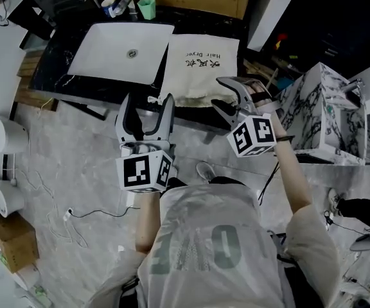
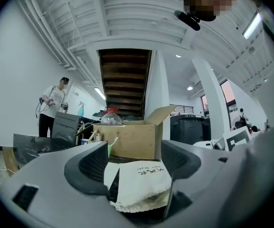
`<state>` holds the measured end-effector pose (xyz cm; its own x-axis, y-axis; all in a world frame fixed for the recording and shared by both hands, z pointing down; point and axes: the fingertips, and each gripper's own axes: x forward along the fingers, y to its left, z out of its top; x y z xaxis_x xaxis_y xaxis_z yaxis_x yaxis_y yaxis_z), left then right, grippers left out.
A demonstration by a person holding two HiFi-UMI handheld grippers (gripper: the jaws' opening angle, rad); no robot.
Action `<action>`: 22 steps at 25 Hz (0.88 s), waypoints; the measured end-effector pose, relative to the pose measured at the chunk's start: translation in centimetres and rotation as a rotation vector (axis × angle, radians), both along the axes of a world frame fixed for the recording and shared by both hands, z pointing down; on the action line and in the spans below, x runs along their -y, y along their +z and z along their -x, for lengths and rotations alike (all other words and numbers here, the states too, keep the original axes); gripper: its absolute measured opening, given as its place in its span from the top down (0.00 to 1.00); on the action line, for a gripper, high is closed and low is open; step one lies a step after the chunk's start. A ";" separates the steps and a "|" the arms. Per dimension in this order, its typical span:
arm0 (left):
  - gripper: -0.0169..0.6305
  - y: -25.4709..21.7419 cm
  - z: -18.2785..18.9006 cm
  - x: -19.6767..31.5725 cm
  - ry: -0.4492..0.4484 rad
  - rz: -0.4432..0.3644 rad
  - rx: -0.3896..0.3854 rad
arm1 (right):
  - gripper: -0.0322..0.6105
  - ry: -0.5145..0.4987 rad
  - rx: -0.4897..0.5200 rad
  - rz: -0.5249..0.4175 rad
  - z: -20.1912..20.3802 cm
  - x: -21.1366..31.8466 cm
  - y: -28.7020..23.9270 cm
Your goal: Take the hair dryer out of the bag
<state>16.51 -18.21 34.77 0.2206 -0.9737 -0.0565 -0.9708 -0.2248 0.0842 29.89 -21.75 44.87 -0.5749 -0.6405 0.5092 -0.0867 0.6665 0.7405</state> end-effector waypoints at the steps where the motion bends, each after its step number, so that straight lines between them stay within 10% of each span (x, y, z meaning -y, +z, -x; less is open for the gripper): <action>1: 0.48 0.2 0.1 -0.1 -0.011 0.004 -0.003 | 0.55 -0.012 -0.022 0.001 0.1 0.3 0.5; 22: 0.48 1.4 0.3 0.0 -0.066 0.040 -0.005 | 0.86 -0.006 -0.001 0.029 0.6 2.7 -0.6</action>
